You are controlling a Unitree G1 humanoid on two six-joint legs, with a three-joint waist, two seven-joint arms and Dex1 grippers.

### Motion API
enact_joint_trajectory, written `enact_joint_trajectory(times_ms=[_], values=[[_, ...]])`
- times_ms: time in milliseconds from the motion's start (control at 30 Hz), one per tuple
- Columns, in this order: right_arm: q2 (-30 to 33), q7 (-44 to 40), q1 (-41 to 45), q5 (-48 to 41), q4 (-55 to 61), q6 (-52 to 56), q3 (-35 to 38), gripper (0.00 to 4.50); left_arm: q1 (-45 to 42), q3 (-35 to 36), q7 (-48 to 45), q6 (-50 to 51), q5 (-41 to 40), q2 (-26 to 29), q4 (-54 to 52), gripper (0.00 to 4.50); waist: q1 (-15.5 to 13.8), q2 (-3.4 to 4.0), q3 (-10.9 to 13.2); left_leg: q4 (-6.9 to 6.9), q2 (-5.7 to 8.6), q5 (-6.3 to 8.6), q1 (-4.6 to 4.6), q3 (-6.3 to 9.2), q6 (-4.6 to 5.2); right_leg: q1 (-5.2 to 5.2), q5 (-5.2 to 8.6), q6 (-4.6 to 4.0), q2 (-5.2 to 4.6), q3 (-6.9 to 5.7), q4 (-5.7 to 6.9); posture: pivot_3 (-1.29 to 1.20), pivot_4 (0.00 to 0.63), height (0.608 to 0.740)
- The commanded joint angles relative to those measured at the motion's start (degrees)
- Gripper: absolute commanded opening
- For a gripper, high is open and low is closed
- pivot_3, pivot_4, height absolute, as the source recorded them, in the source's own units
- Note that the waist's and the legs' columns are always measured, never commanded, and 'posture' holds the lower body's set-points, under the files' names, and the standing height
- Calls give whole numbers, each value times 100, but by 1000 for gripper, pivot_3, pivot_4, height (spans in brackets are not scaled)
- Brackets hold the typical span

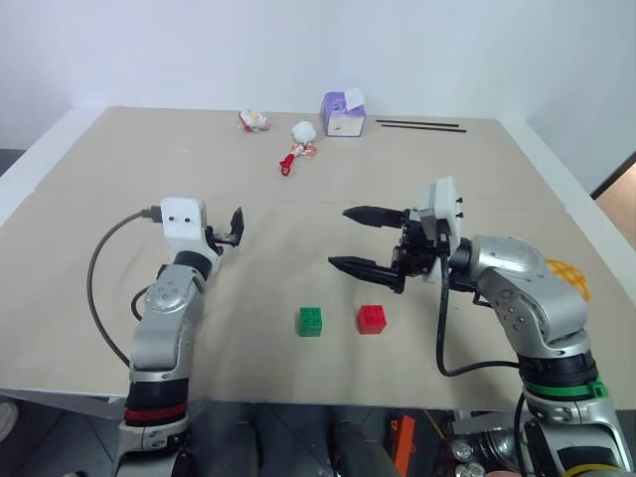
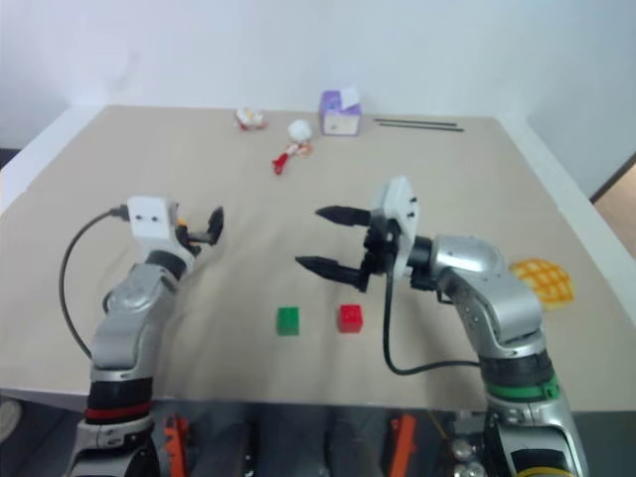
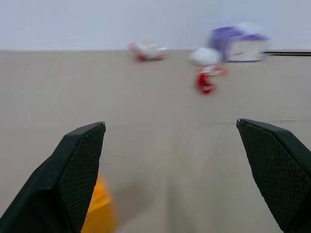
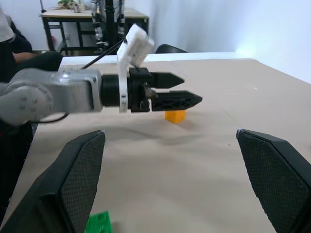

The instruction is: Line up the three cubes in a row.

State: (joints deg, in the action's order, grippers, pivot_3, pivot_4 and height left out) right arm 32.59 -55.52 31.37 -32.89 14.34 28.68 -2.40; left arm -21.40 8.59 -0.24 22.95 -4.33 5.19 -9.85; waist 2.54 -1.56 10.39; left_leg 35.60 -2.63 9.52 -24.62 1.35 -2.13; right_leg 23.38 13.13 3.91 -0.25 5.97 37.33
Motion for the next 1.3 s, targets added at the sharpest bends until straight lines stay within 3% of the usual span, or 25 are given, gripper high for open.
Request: enact_joint_trajectory(times_ms=[33, 500, 800, 900, 1033, 1133, 1300], values=[[-37, -151, 256, 85, -133, -197, -25, 4500, -178, 170, 782, -105, 335, -155, 233, 4470, 2, 0, 0, 0, 0, 0, 0, 0, 0, 0, -2, 1, 0, 0, 0, 0, 150, 740], [-261, -304, 572, 301, -629, -428, -79, 4500, -645, 220, 1342, -691, 414, -360, 1812, 4470, 5, -2, -1, 0, 1, -1, -3, 0, -1, 4, -5, 0, 2, 0, -2, 0, 150, 740], [-281, -368, 615, 319, -705, -437, -81, 4500, -775, 289, 1434, -876, 397, -338, 2135, 4470, 6, -2, -1, -6, 1, 0, -3, 0, -2, 6, -3, 1, 2, 0, -3, 0, 150, 740], [-276, -380, 617, 332, -713, -441, -85, 4500, -754, 317, 1568, -878, 446, -348, 2127, 3701, 6, -2, -1, -5, 1, 0, -3, -1, -2, 5, -4, 1, 2, 0, -3, 0, 150, 740], [-283, -384, 624, 355, -735, -451, -80, 4500, -754, 322, 1599, -894, 433, -325, 2135, 2182, 6, -2, -1, -5, 1, 0, -3, 0, -2, 5, -4, 1, 2, 0, -3, 0, 150, 740], [-285, -384, 622, 367, -745, -456, -79, 4500, -756, 321, 1627, -903, 443, -307, 2134, 1340, 6, -2, -1, -5, 1, 0, -3, -1, -2, 5, -4, 1, 2, 0, -3, 0, 150, 740], [-263, -415, 601, 223, -633, -388, 17, 4500, -765, 365, 1543, -987, 379, -212, 2090, 1321, 6, -2, -1, -5, 1, 0, -3, 0, -2, 5, -4, 1, 2, 0, -3, 0, 150, 740]])
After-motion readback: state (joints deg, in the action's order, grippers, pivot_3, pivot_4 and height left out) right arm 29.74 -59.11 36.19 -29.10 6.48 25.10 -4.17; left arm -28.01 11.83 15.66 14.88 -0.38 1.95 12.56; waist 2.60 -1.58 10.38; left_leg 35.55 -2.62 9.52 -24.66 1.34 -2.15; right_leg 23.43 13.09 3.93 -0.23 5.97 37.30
